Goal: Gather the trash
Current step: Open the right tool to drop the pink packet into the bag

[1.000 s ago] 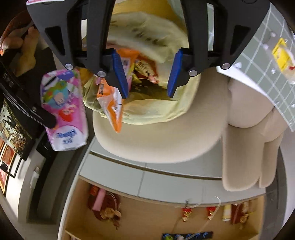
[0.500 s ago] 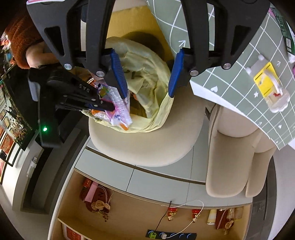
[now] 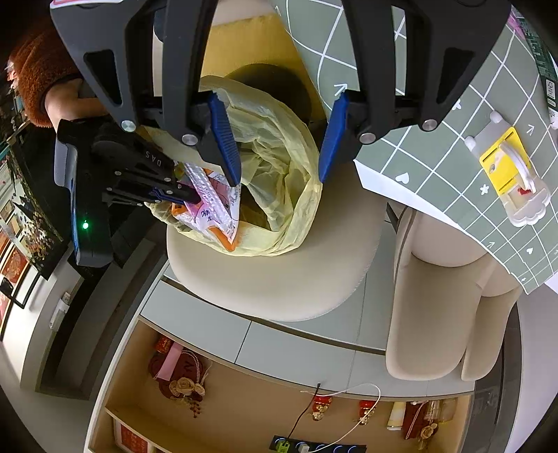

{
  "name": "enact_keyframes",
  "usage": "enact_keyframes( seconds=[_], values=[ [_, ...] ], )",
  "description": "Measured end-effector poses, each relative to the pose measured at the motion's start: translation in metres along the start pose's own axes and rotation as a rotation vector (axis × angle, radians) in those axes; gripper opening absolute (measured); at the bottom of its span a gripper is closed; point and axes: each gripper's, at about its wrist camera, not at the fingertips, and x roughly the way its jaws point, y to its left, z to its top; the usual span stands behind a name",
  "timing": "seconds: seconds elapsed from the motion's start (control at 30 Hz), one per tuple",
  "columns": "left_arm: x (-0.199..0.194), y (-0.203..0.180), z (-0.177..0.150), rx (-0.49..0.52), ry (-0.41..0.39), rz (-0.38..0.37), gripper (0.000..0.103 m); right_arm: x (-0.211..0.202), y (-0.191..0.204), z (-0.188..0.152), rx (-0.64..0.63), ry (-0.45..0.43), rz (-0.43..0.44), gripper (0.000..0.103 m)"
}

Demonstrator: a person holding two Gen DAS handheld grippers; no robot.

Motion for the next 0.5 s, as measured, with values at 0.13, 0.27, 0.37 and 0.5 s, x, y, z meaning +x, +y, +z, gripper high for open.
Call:
enact_keyframes(
  seconds=[0.13,0.27,0.37,0.5],
  values=[
    [-0.003,-0.002,-0.002,0.004,-0.005,0.003,0.044,-0.015,-0.005,0.000,0.042,-0.039,0.049,0.008],
    [-0.017,0.001,-0.008,-0.005,-0.024,0.013,0.048,-0.042,-0.019,-0.004,0.115,-0.101,0.073,0.008],
    [-0.030,0.006,-0.014,-0.007,-0.037,0.034,0.049,-0.062,-0.025,-0.006,0.142,-0.153,0.066,0.010],
    [-0.052,0.016,-0.028,-0.006,-0.049,0.080,0.050,-0.087,-0.024,-0.009,0.154,-0.226,0.092,0.035]
  ],
)
